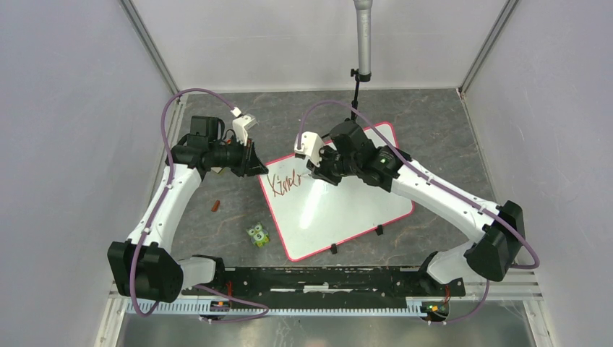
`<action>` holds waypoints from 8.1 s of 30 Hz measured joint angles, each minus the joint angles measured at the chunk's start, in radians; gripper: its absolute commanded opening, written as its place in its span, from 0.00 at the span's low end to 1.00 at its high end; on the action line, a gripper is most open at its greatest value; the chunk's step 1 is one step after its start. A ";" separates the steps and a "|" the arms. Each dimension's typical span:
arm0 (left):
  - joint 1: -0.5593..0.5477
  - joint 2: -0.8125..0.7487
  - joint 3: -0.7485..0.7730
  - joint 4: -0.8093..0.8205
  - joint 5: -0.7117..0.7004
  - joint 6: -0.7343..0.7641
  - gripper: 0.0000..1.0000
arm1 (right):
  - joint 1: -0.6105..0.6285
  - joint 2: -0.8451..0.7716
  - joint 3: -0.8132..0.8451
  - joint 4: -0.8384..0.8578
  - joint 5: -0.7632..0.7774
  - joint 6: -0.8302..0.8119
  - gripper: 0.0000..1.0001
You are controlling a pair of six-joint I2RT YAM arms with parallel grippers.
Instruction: Write a sentence on the whiteboard
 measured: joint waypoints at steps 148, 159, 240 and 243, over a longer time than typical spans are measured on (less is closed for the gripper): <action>-0.011 0.011 0.010 -0.008 -0.019 0.000 0.02 | -0.057 -0.051 -0.025 -0.019 0.046 -0.034 0.00; -0.011 0.011 0.010 -0.008 -0.024 0.000 0.02 | -0.043 -0.042 -0.031 -0.011 0.035 -0.036 0.00; -0.016 0.019 0.015 -0.010 -0.033 0.000 0.02 | -0.114 -0.081 -0.082 -0.039 -0.046 -0.062 0.00; -0.016 0.019 0.016 -0.012 -0.032 0.000 0.02 | -0.114 -0.092 -0.087 -0.045 -0.030 -0.066 0.00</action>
